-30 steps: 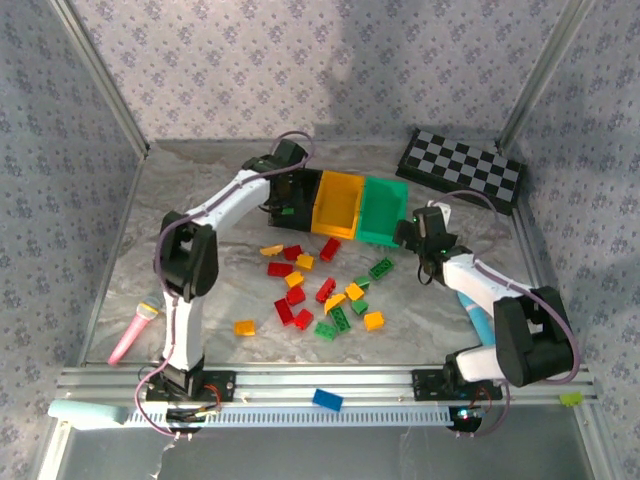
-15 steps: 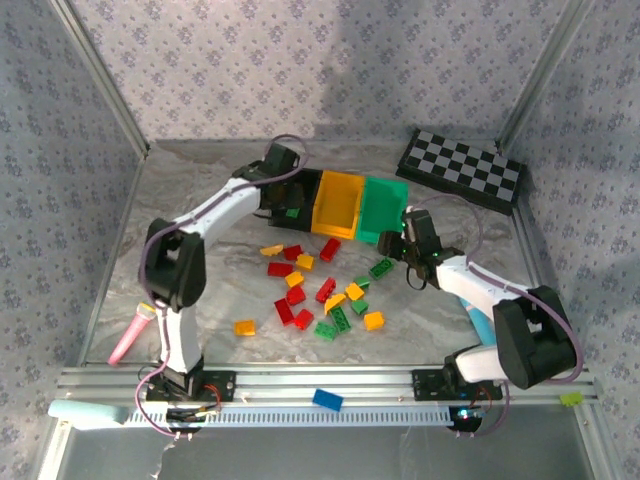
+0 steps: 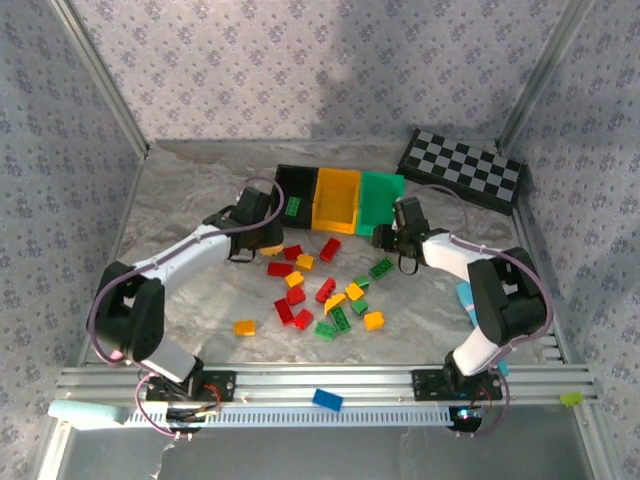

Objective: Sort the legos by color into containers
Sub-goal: Rotate the container at the top-center of the table, then pick up the lego from the center of the table.

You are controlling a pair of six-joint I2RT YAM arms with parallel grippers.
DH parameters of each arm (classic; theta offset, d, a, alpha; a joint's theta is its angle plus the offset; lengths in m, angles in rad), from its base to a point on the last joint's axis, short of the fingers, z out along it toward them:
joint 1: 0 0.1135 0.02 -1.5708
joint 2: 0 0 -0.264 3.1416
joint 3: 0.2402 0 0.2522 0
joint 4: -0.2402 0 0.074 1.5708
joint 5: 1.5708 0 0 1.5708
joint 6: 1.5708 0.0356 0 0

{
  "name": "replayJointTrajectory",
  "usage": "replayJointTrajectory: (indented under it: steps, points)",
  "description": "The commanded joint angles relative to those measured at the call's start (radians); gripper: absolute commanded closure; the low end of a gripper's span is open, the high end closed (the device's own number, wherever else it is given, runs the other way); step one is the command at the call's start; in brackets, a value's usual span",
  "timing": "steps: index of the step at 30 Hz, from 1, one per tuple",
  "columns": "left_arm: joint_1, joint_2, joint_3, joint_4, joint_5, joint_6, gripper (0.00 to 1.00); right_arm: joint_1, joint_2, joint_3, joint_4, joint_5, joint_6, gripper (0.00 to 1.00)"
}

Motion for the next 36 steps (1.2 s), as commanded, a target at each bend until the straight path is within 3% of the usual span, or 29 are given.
replayJointTrajectory:
  steps: [1,8,15,20,23,26,29,36]
  points:
    - [-0.019,-0.066,-0.045,0.065,-0.001,-0.017,0.42,-0.019,0.050,0.069,-0.046,0.024,-0.027,0.52]
    - [-0.022,-0.087,-0.102,0.080,0.010,-0.014,0.42,-0.010,0.067,0.130,-0.089,-0.002,-0.061,0.51]
    - [0.051,-0.043,0.004,0.007,0.110,0.098,0.42,0.159,-0.029,0.162,-0.226,0.005,-0.154,0.40]
    - [0.095,-0.026,0.013,0.046,0.151,0.121,0.42,0.240,-0.006,0.197,-0.311,-0.064,-0.096,0.39]
    - [0.114,-0.009,-0.014,0.122,0.170,0.110,0.42,0.299,0.043,0.244,-0.331,0.011,-0.029,0.36]
    - [0.126,0.015,-0.030,0.178,0.205,0.099,0.42,0.335,0.136,0.335,-0.373,0.064,0.035,0.21]
    - [0.128,0.030,-0.041,0.208,0.268,0.126,0.42,0.371,0.234,0.458,-0.434,0.145,0.074,0.21]
    - [0.129,-0.022,-0.162,0.326,0.300,0.131,0.42,0.393,0.342,0.595,-0.569,0.277,0.127,0.26]
